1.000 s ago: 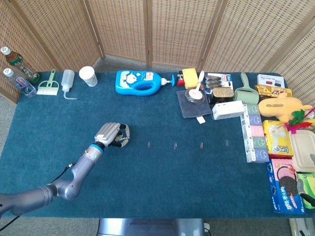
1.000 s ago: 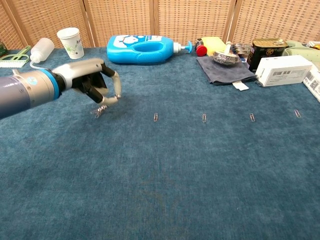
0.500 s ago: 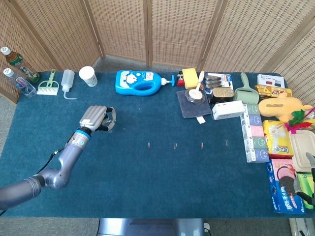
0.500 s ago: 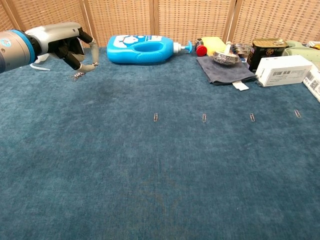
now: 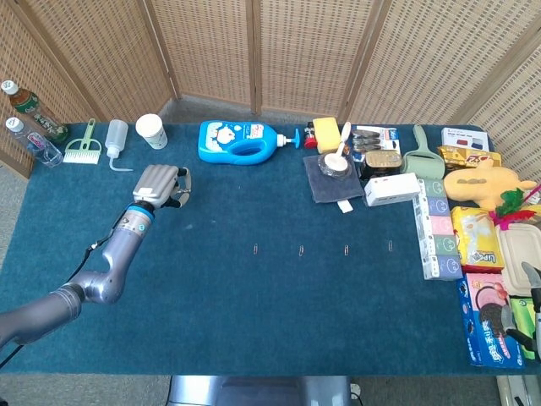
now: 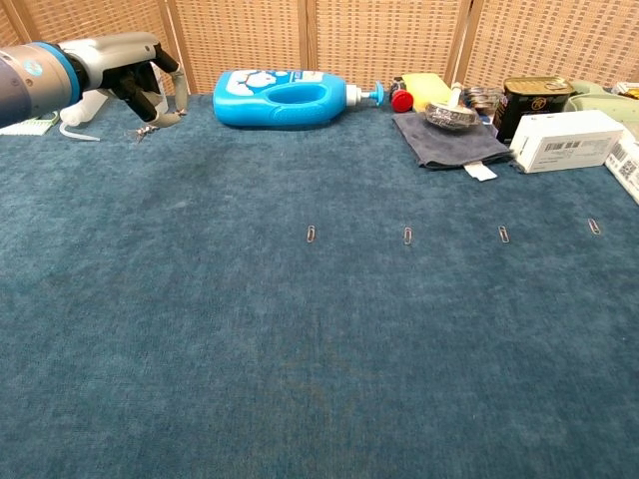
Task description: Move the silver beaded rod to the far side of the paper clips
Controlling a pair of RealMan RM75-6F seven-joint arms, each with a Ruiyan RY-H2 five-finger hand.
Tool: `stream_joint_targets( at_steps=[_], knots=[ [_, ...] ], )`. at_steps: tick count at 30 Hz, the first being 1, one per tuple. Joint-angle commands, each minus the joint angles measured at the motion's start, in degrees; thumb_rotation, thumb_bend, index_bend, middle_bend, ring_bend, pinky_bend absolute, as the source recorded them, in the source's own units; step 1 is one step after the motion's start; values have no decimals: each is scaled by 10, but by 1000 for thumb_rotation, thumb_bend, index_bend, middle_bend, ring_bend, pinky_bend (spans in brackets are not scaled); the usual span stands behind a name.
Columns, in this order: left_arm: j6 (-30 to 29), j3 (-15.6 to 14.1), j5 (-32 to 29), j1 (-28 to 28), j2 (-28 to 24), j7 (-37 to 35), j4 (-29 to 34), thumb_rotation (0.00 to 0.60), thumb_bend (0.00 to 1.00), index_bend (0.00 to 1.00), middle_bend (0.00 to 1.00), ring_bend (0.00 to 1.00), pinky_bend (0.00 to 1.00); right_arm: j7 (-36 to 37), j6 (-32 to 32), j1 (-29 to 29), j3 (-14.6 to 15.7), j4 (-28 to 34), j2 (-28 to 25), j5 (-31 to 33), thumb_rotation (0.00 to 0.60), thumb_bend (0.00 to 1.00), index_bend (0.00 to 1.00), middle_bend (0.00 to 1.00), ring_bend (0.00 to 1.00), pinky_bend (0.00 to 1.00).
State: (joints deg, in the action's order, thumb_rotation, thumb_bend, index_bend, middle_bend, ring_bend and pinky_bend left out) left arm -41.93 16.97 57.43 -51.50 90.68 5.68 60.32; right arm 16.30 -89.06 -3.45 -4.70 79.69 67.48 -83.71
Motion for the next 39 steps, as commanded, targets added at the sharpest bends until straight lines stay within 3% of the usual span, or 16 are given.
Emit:
stream_joint_targets(
  at_steps=[1, 12, 15, 19, 23, 31, 39],
  knots=[
    [10, 4, -9, -8, 9, -3, -15, 600, 408, 653, 1000, 1000, 1000, 0, 0, 0, 0, 0, 0, 0, 600, 501, 0, 140, 106, 170],
    [30, -4, -20, -23, 49, 6, -82, 600, 404, 649, 1000, 1000, 1000, 2, 1, -3, 0, 1, -4, 6, 600, 500, 0, 140, 106, 170],
    [36, -5, -20, -28, 66, 2, -108, 600, 388, 595, 981, 980, 1000, 3, -1, -7, -1, 0, -6, 10, 600, 500, 0, 140, 105, 170],
    [35, -9, 4, -25, 72, -26, -112, 600, 353, 444, 829, 803, 970, 1, 3, -6, -2, 2, -6, 14, 600, 500, 0, 139, 104, 170],
    [28, -13, 26, -16, 70, -57, -102, 600, 309, 328, 658, 628, 751, -2, 7, -4, -2, 5, -7, 14, 600, 500, 0, 123, 89, 170],
    [-15, -30, 76, 23, 26, -104, -23, 600, 297, 240, 428, 386, 558, -9, 12, 7, -6, 7, -5, 7, 600, 501, 0, 107, 21, 124],
    [-119, -64, 96, 123, -80, -107, 151, 595, 275, 239, 383, 314, 505, -20, 34, 30, -11, 4, -2, 0, 600, 501, 0, 82, 0, 98]
  ],
)
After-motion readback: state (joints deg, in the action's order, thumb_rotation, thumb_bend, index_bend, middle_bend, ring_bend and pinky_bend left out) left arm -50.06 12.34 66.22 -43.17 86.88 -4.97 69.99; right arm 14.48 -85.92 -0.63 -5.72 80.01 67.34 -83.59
